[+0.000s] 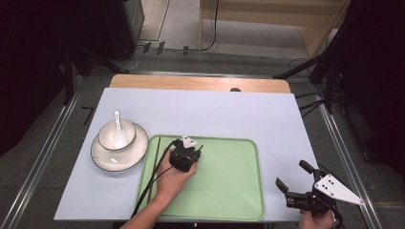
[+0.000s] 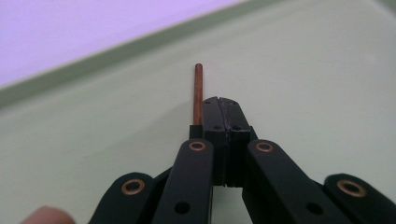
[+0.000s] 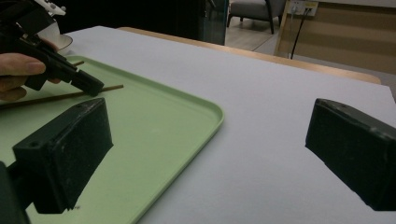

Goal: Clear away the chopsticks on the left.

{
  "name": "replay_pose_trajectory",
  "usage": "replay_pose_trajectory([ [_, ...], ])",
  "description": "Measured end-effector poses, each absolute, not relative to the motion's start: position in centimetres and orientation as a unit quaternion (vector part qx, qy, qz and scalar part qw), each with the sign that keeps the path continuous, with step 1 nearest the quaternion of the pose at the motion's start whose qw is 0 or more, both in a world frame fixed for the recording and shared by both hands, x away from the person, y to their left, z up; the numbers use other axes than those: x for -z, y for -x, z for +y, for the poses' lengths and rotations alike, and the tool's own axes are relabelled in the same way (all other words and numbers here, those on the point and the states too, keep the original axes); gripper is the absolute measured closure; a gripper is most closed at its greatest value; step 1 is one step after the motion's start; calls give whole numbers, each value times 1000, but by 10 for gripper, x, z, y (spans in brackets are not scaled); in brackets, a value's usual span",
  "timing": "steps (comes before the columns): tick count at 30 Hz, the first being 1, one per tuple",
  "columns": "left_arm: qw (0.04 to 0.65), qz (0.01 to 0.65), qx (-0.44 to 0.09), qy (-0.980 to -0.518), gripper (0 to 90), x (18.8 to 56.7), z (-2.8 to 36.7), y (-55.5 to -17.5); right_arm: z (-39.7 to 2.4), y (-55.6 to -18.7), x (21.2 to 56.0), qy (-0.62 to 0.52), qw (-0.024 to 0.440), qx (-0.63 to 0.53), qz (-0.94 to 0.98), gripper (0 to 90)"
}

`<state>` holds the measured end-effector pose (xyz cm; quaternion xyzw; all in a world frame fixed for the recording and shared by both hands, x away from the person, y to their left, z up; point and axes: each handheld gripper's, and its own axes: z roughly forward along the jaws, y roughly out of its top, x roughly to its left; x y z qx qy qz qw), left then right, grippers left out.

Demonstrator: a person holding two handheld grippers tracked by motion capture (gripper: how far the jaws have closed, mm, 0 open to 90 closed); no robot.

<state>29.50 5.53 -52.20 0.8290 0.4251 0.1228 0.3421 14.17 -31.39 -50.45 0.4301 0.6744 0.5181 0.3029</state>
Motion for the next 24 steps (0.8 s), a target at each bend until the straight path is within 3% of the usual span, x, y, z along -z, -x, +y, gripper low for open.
replay_pose_trajectory([
  [10, 320, 505, -142, -789, 900, 517, 116, -310, -312, -142, 505, -430, 301, -517, 676, 5],
  [19, 309, 527, -157, -776, 900, 515, 141, -310, -312, -143, 506, -430, 301, -514, 678, 5],
  [24, 337, 510, -154, -776, 887, 511, 153, -303, -312, -142, 506, -431, 301, -514, 678, 5],
])
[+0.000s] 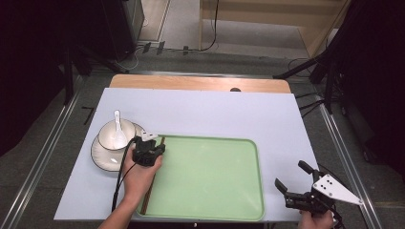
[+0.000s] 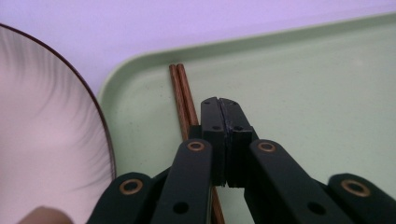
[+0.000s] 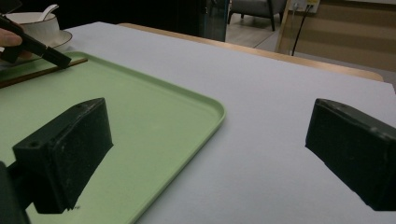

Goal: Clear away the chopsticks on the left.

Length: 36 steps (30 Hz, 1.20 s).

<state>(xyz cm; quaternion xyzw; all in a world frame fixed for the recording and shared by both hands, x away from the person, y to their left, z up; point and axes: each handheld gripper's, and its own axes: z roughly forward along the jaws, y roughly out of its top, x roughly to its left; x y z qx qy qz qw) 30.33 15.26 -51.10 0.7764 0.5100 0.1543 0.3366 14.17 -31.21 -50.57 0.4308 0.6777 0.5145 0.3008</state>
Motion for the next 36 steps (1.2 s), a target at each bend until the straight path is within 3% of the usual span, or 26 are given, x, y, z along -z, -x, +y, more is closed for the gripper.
replay_pose_trajectory([
  [7, 331, 483, -167, -794, 896, 509, 168, -280, -312, -143, 507, -433, 297, -514, 679, 5],
  [20, 335, 483, -155, -794, 900, 513, 175, -279, -310, -143, 508, -435, 294, -513, 680, 5],
  [36, 336, 465, -134, -808, 893, 515, 177, -249, -309, -143, 507, -433, 297, -511, 681, 5],
])
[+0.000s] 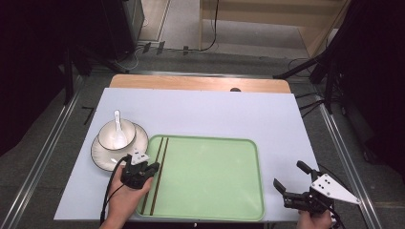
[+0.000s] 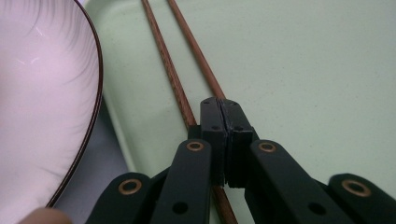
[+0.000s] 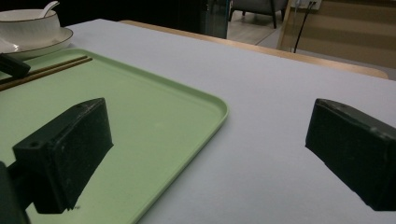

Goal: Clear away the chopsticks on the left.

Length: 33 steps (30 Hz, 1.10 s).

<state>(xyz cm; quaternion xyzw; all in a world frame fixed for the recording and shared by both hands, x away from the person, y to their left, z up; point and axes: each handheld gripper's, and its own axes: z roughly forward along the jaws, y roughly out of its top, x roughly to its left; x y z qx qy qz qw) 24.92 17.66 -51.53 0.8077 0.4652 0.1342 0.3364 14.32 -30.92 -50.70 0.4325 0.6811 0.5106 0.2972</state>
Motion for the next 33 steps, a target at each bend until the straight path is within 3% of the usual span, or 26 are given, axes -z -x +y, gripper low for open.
replay_pose_trajectory([
  [11, 375, 463, -120, -794, 830, 511, 189, -245, -310, -143, 507, -433, 298, -512, 680, 5],
  [17, 432, 450, -111, -774, 594, 500, 208, -239, -310, -143, 507, -433, 297, -511, 680, 5],
  [20, 458, 447, -110, -761, 538, 495, 220, -235, -309, -143, 507, -433, 297, -511, 681, 5],
  [23, 468, 439, -110, -759, 565, 492, 228, -232, -309, -143, 507, -433, 297, -510, 681, 5],
  [28, 438, 432, -98, -783, 845, 499, 222, -230, -308, -144, 508, -432, 296, -509, 683, 5],
  [31, 435, 430, -96, -785, 867, 500, 219, -229, -307, -144, 507, -431, 297, -508, 684, 5],
  [33, 447, 427, -100, -780, 833, 498, 221, -227, -307, -143, 507, -431, 298, -508, 684, 5],
])
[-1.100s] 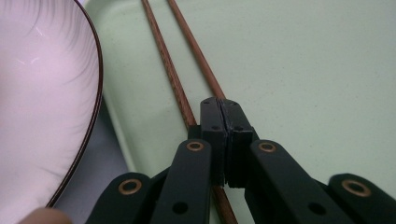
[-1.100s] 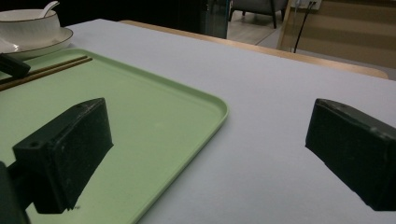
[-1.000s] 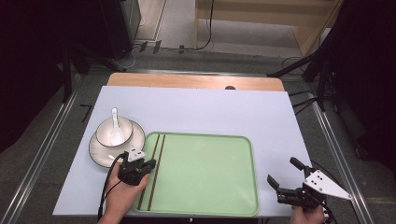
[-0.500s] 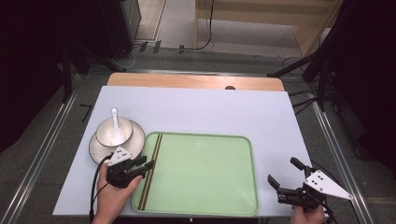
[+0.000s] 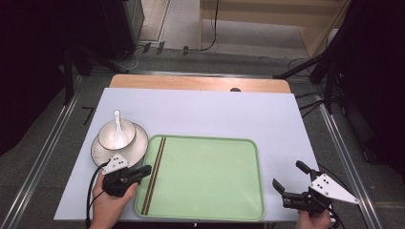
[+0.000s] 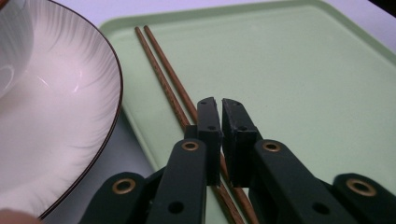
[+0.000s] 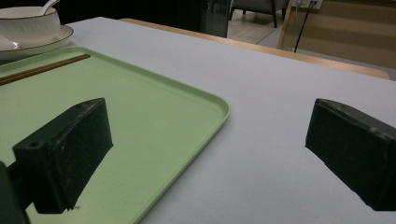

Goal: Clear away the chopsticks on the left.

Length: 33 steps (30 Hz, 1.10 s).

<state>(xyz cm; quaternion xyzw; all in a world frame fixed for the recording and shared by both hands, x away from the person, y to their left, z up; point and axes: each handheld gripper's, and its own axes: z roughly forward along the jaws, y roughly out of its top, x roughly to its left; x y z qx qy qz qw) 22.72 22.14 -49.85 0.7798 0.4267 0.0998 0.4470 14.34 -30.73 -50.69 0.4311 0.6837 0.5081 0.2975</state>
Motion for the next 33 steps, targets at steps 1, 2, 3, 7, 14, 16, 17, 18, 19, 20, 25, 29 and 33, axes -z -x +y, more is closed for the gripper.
replay_pose_trajectory([
  [1, 456, 425, -101, -775, 799, 497, 224, -226, -308, -143, 507, -432, 297, -509, 683, 5],
  [2, 463, 425, -105, -771, 748, 495, 227, -225, -309, -143, 507, -432, 297, -510, 682, 5],
  [3, 474, 424, -104, -765, 677, 494, 230, -224, -309, -143, 508, -433, 296, -510, 682, 5],
  [7, 505, 421, -111, -745, 397, 487, 245, -218, -311, -144, 508, -434, 296, -510, 681, 5],
  [14, 531, 398, -130, -736, 0, 482, 270, -208, -310, -144, 509, -437, 295, -510, 680, 5],
  [16, 539, 394, -139, -732, 0, 481, 276, -204, -309, -144, 509, -437, 296, -509, 680, 5],
  [17, 542, 394, -143, -729, 0, 481, 280, -203, -309, -144, 509, -437, 295, -508, 681, 5],
  [18, 544, 396, -146, -725, 0, 480, 283, -202, -308, -144, 509, -438, 294, -508, 681, 5],
  [19, 546, 395, -149, -724, 0, 480, 286, -201, -308, -145, 509, -437, 294, -508, 681, 5],
  [20, 548, 397, -153, -720, 0, 480, 290, -200, -307, -145, 509, -437, 295, -507, 682, 5],
  [25, 546, 411, -173, -710, 0, 479, 304, -199, -307, -145, 510, -438, 294, -507, 682, 5],
  [29, 542, 422, -184, -703, 0, 480, 315, -199, -308, -145, 510, -438, 296, -507, 681, 5],
  [33, 539, 426, -187, -702, 0, 481, 322, -197, -310, -145, 511, -442, 295, -506, 679, 5],
])
